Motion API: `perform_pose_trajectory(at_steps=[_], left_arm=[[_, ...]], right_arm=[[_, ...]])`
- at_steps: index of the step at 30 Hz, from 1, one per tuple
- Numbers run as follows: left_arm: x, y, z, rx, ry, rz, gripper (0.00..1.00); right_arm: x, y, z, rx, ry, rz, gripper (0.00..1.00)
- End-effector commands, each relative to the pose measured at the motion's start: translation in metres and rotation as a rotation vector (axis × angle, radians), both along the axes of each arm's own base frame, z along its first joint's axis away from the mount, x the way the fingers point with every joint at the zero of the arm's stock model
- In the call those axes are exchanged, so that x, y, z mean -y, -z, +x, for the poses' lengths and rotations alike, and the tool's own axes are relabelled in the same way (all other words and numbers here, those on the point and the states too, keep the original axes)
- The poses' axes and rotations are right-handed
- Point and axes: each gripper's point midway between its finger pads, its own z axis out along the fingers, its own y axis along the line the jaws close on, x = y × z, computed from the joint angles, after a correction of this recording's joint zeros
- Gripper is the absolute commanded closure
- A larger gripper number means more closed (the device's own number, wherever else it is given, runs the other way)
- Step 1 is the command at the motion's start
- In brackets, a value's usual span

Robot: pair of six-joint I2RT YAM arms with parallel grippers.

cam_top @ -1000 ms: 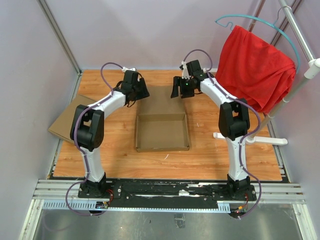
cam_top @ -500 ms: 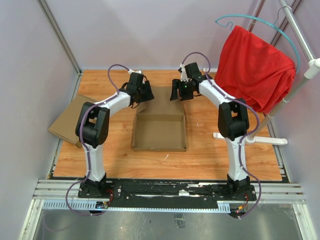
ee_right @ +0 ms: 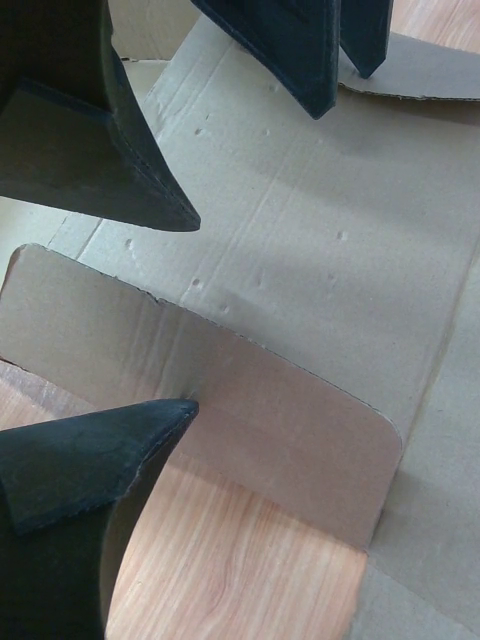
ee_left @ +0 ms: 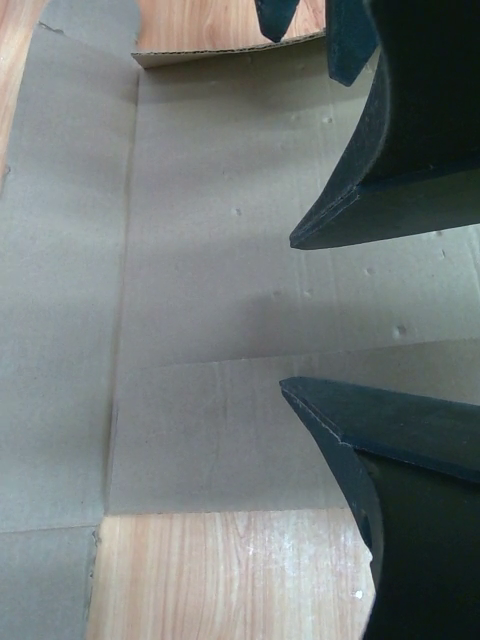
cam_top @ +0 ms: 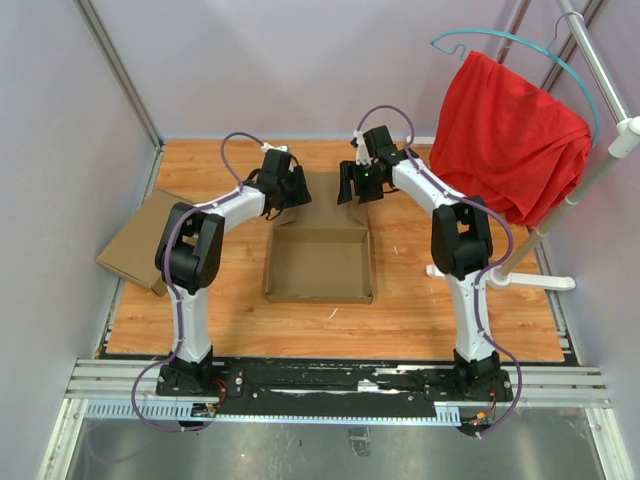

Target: Fold the paper box

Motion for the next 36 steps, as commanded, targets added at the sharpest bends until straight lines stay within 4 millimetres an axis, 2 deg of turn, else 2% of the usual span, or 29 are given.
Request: perform_pose_trajectory(at_steps=[1,8,16,19,28,33,36], left_arm=[[0.013,0.031,-0.021,-0.079,0.056,0.006,0.41],[0.005,0.029,-0.022,-0.083,0.040,0.050,0.41],[-0.041,0.015,-0.013,-0.051,-0.082,0.268,0.39],[-0.050,0.006,-0.011,-0.034,-0.109,0.292,0.39],[-0.066,-0.027,0.002,0.020,-0.156,0.275,0.38],[-0.071,-0.040,0.004,0.048,-0.167,0.250,0.38],[-0.070,-0.045,0.006,0.061,-0.169,0.238,0.38]], right_arm=[[-0.012,0.018,-0.012,-0.051,-0.043,-0.028,0.32],[0.002,0.017,-0.009,-0.031,0.006,-0.114,0.33],[0.037,0.007,0.005,0.025,0.087,-0.283,0.32],[0.044,0.003,0.012,0.040,0.097,-0.297,0.32],[0.048,-0.009,0.028,0.062,0.097,-0.276,0.32],[0.044,-0.007,0.028,0.054,0.086,-0.264,0.33],[0.041,-0.004,0.029,0.047,0.079,-0.250,0.38]])
